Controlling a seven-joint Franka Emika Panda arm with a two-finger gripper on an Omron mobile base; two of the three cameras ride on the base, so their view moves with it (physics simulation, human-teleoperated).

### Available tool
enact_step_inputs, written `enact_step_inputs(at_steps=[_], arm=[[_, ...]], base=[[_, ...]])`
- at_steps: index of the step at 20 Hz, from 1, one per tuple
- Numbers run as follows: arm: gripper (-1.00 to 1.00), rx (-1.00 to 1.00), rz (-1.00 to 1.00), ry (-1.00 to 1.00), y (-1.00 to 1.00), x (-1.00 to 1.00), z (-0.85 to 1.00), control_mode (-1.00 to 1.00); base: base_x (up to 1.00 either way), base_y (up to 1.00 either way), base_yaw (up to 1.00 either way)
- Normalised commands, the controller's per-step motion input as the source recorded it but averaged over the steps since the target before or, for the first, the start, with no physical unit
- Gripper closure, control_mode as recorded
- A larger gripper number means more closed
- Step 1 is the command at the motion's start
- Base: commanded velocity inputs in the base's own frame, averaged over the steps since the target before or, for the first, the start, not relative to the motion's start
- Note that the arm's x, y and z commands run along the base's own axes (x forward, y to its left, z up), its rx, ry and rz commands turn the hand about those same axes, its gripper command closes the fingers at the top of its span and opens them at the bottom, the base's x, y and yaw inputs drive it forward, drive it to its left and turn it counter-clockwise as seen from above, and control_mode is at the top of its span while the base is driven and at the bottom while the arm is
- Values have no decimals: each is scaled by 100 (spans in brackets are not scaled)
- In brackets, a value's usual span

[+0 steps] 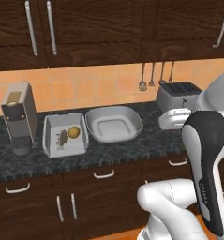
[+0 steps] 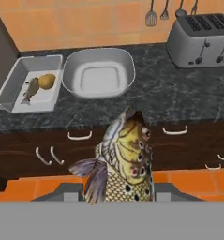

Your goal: Place one potato and one fish in each tupperware on the nearby counter, to pack two identical lunches.

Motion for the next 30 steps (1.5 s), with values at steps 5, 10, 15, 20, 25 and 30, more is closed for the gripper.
enact_step_inputs(at_steps=[5, 10, 15, 20, 25, 30], arm=[[100, -13, -9, -1, 18, 59, -5, -100], [100, -4, -8, 9, -1, 100, -35, -100], [100, 0, 0, 10, -25, 100, -49, -100], [100, 0, 0, 17, -7, 100, -71, -100], [100, 0, 0, 13, 0, 100, -87, -100], [100, 0, 1, 2, 0, 100, -41, -100]], base=[[29, 32, -4], [0, 0, 0], [0, 0, 0], [0, 0, 0], [0, 0, 0], [0, 0, 0]])
